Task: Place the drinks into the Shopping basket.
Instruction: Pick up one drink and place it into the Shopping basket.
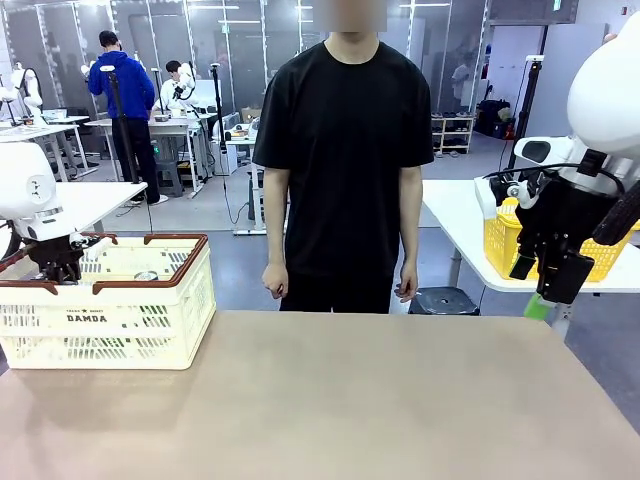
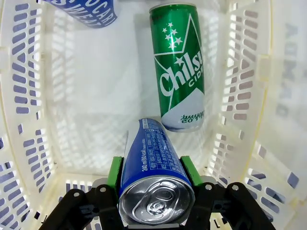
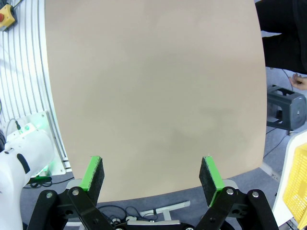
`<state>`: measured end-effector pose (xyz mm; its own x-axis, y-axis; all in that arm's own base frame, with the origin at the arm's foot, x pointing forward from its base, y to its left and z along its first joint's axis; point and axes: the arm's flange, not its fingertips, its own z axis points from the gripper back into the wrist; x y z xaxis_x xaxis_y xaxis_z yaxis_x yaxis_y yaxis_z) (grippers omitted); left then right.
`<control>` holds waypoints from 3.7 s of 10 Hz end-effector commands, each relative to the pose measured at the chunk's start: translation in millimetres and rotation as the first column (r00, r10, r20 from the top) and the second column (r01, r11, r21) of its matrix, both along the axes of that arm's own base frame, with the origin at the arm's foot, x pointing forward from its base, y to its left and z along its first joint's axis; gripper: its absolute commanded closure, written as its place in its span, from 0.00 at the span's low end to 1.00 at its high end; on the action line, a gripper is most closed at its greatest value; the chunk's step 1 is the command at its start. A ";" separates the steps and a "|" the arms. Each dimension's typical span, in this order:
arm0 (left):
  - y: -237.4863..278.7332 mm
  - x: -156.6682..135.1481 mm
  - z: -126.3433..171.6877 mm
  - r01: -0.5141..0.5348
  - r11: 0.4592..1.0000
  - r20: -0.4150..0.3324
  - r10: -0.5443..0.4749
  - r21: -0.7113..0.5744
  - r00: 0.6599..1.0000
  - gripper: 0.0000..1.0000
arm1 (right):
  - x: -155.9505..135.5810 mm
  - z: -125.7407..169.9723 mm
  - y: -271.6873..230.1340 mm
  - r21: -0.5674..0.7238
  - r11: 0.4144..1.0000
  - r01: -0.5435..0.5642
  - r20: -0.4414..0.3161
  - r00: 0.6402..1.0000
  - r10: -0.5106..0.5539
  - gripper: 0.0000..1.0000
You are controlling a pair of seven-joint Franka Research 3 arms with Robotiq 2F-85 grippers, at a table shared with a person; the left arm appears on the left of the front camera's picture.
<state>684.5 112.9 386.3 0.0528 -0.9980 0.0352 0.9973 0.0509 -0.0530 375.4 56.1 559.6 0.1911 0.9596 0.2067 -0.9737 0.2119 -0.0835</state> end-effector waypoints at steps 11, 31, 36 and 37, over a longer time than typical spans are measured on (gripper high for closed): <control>0.0 -3.2 -7.2 0.073 0.995 0.035 -0.071 -0.074 0.997 0.10 | 0.3 2.4 -0.8 -0.012 1.000 -0.004 -0.002 1.000 0.004 0.00; -5.2 -20.3 41.4 0.110 0.994 0.032 -0.109 -0.010 0.993 0.00 | 0.3 2.4 -0.8 -0.012 1.000 -0.004 -0.002 1.000 0.004 0.00; 4.2 -45.6 78.0 0.072 0.997 0.087 -0.071 -0.005 0.994 0.00 | 0.3 2.4 -0.8 -0.012 1.000 -0.004 -0.002 1.000 0.004 0.00; 6.5 -47.2 84.1 0.095 0.995 0.118 -0.093 -0.007 0.989 0.00 | 0.3 2.4 -0.8 -0.012 1.000 -0.004 -0.002 1.000 0.004 0.00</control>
<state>648.4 119.1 471.9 -0.0147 -0.9990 0.0413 0.9997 -0.0138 0.0224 375.5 56.1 559.6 0.1911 0.9596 0.2067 -0.9737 0.2118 -0.0834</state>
